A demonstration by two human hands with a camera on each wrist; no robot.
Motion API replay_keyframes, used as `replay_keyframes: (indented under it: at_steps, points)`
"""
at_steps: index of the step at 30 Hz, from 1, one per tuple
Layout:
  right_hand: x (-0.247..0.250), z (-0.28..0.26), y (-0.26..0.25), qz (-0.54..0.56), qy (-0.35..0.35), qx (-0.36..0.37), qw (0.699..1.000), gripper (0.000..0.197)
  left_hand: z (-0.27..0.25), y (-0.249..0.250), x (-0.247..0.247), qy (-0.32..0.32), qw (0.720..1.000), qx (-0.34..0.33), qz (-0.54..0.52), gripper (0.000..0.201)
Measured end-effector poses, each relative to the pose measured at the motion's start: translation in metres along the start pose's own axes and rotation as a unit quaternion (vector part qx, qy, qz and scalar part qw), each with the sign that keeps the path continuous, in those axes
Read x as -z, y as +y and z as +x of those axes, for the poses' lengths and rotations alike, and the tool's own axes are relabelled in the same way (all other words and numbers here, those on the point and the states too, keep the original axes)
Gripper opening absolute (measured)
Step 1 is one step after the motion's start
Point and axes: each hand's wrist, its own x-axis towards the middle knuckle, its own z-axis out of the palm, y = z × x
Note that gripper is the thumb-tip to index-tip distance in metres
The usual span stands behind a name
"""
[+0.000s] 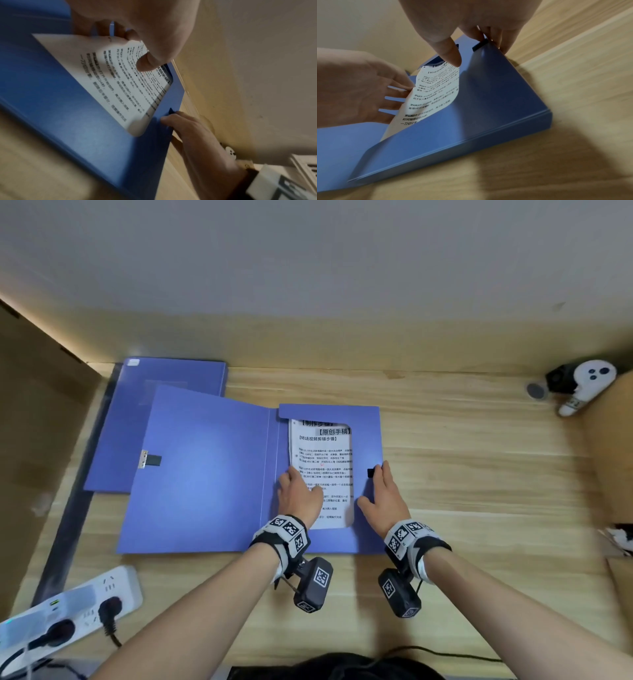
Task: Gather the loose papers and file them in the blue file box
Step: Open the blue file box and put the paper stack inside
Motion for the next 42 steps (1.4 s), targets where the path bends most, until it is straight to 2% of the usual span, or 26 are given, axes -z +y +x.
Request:
replay_keyframes:
  at_steps: [3, 6, 8, 14, 18, 20, 22, 25, 27, 31, 37, 42]
  points:
    - [0.002, -0.002, -0.003, -0.010, -0.011, -0.002, 1.000, 0.082, -0.007, -0.006, 0.008, -0.032, 0.999, -0.027, -0.004, 0.081]
    - [0.005, -0.003, -0.005, -0.022, -0.008, -0.008, 1.000, 0.080, -0.010, -0.015, 0.025, -0.075, 0.989, -0.033, -0.124, 0.089]
    - [0.006, -0.006, -0.007, -0.035, 0.002, -0.008, 0.999, 0.079, -0.012, -0.022, 0.039, -0.062, 0.983, -0.038, -0.171, 0.086]
    - [0.004, -0.020, -0.013, -0.079, 0.020, 0.027, 0.996, 0.071, -0.004, -0.066, 0.111, 0.071, 0.973, -0.056, -0.213, 0.070]
    - [-0.007, -0.031, -0.021, -0.139, 0.014, 0.073, 0.987, 0.063, 0.007, -0.109, 0.160, 0.190, 0.975, -0.056, -0.095, 0.068]
    - [-0.015, -0.034, -0.032, -0.163, 0.002, 0.105, 0.981, 0.063, 0.011, -0.132, 0.180, 0.217, 0.975, -0.037, -0.015, 0.071]
    - [-0.024, -0.035, -0.050, -0.179, -0.030, 0.119, 0.976, 0.065, 0.014, -0.149, 0.194, 0.209, 0.978, -0.007, 0.022, 0.075]
    - [-0.043, -0.031, -0.081, -0.192, -0.065, 0.145, 0.968, 0.066, 0.018, -0.164, 0.202, 0.169, 0.984, 0.010, -0.047, 0.079]
    - [-0.058, -0.028, -0.100, -0.201, -0.087, 0.183, 0.958, 0.066, 0.020, -0.169, 0.201, 0.167, 0.982, 0.002, -0.089, 0.079]
    - [-0.083, -0.022, -0.121, -0.200, -0.125, 0.217, 0.947, 0.064, 0.014, -0.176, 0.196, 0.165, 0.970, 0.040, -0.173, 0.058]
    - [-0.079, -0.023, -0.117, -0.243, -0.113, 0.216, 0.939, 0.047, 0.006, -0.179, 0.188, 0.166, 0.965, 0.072, -0.192, 0.042]
    - [-0.071, -0.026, -0.111, -0.236, -0.106, 0.224, 0.939, 0.044, -0.002, -0.165, 0.192, 0.181, 0.962, 0.061, -0.197, 0.039]
